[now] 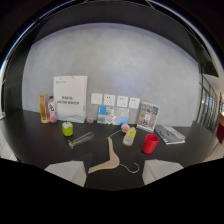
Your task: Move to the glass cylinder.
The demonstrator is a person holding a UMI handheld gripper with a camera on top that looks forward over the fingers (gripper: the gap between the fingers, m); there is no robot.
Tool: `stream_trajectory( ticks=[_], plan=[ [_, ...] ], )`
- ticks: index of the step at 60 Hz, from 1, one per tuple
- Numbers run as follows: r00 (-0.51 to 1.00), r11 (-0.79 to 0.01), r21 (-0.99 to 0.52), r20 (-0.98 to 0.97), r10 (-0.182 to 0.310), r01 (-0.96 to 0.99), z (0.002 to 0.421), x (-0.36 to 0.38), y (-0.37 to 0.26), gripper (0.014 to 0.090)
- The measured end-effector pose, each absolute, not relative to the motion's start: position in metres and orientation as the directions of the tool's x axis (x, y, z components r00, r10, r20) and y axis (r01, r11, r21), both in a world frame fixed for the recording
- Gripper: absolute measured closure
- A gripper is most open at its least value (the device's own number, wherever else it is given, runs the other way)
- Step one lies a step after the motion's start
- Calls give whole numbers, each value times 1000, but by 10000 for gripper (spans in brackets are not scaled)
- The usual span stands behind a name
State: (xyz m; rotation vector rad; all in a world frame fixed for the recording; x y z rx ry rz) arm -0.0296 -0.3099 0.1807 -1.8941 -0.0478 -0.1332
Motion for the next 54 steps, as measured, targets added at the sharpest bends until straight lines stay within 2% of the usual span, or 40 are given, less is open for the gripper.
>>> stream_trajectory(
  ticks=[19, 36, 54],
  plan=[
    [993, -349, -932, 115, -30, 98, 166, -33, -339, 197],
    [995, -399, -912, 92, 38, 100, 135, -80, -335, 199],
    [992, -439, -891, 87, 95, 120, 105, -133, -273, 197]
  ],
)
